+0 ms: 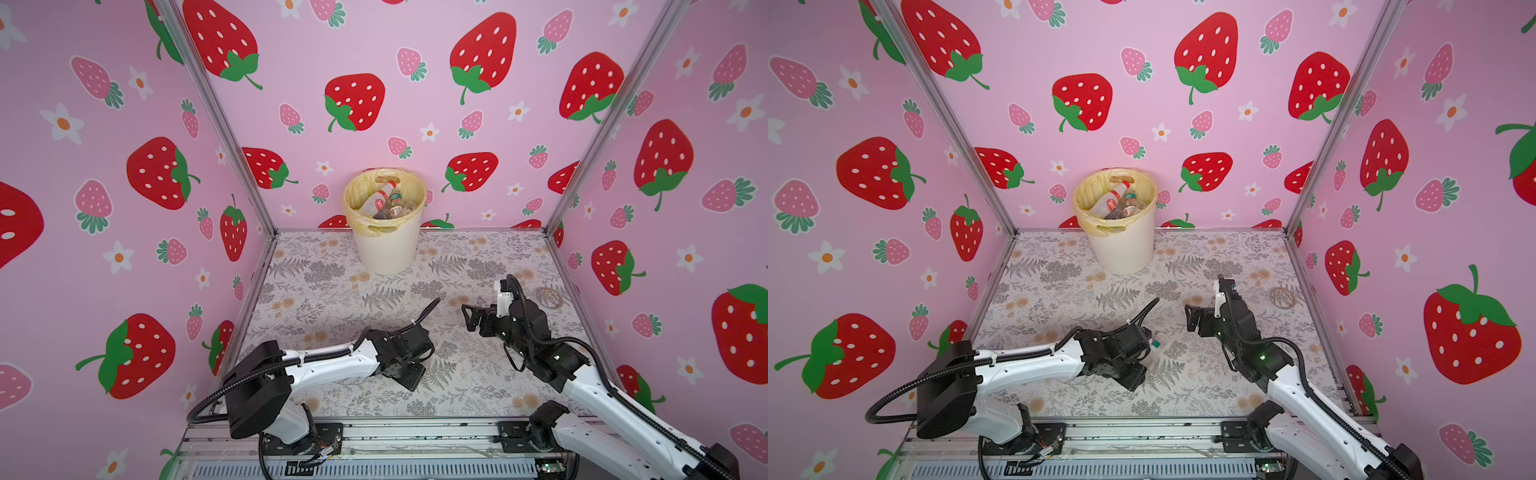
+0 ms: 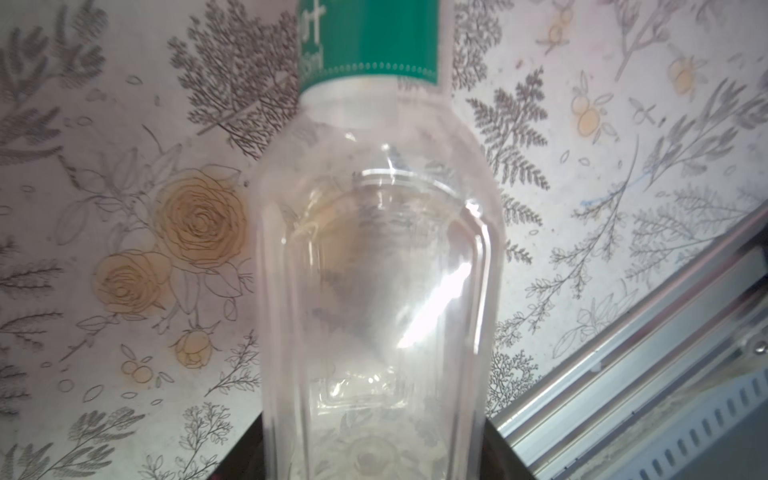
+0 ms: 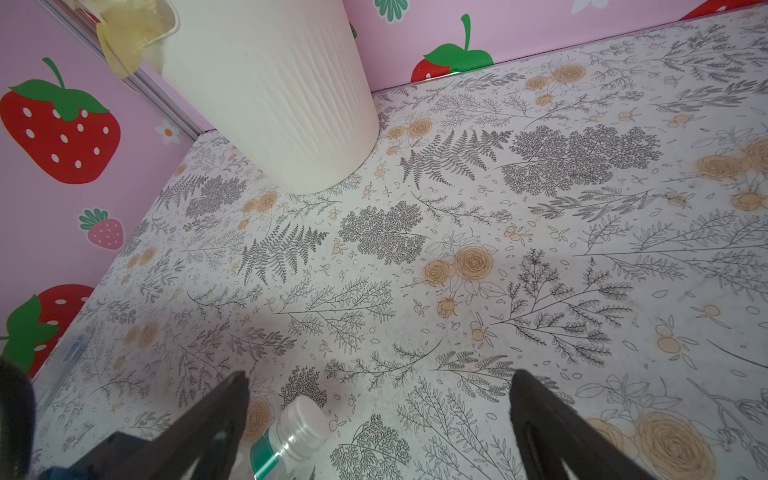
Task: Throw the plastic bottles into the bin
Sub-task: 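Close the left gripper on the green-capped bottle and lift it upright, then carry the green-capped bottle over the bin with the left gripper and release it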
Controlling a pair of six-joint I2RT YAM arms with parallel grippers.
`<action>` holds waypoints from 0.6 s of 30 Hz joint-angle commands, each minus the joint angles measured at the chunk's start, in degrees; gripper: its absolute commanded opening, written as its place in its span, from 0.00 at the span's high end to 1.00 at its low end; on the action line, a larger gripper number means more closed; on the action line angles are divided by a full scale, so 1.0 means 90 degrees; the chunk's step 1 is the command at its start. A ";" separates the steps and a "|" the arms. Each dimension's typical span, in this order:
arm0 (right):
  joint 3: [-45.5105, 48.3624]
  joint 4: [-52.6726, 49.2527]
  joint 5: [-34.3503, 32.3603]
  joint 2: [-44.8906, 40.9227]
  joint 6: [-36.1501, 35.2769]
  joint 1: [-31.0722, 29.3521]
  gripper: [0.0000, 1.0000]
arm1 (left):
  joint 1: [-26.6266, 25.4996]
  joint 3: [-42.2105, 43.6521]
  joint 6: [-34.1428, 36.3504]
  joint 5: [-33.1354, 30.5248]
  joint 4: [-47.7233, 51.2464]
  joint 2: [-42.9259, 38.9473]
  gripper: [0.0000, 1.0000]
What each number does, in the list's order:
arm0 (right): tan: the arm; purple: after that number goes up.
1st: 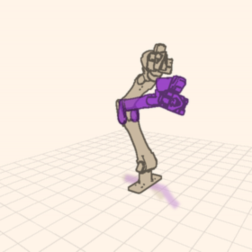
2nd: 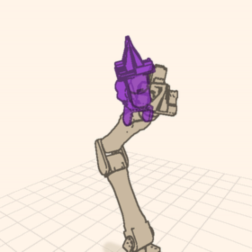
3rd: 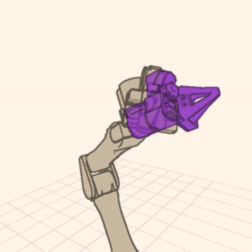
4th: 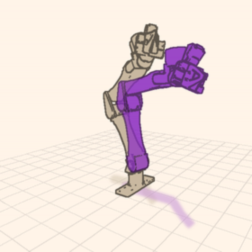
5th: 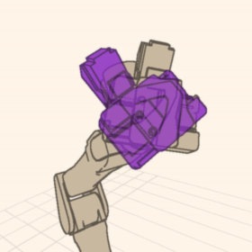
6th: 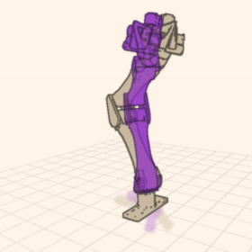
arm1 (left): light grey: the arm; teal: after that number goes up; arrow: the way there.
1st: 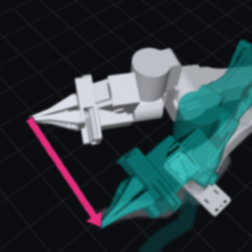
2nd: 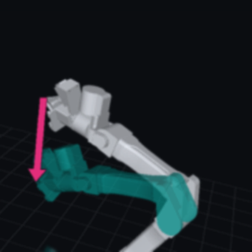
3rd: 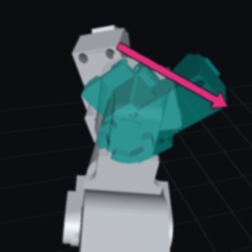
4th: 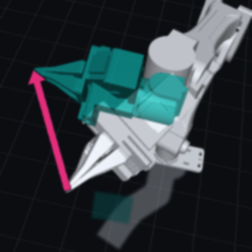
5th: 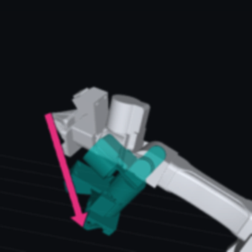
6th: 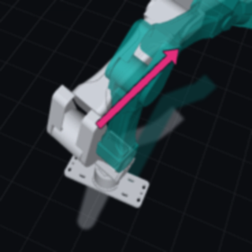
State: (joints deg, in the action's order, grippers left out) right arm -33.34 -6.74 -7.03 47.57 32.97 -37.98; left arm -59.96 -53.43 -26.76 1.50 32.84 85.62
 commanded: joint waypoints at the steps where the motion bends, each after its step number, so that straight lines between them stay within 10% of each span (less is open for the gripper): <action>1: 0.0044 0.0085 -0.0039 0.0014 0.0047 0.0030 0.01 | 0.0262 -0.0255 -0.0178 0.0002 0.0113 -0.0225 0.43; 18: -0.0011 0.0185 0.0087 0.0221 0.0067 0.0040 0.01 | 0.2502 -0.0192 -0.0107 0.0838 -0.0865 -0.2027 0.47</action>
State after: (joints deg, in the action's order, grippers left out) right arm -33.34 -6.02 -6.70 49.34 32.99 -37.95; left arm -40.14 -53.49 -27.75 6.26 27.75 69.30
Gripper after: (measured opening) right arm 0.994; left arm 0.592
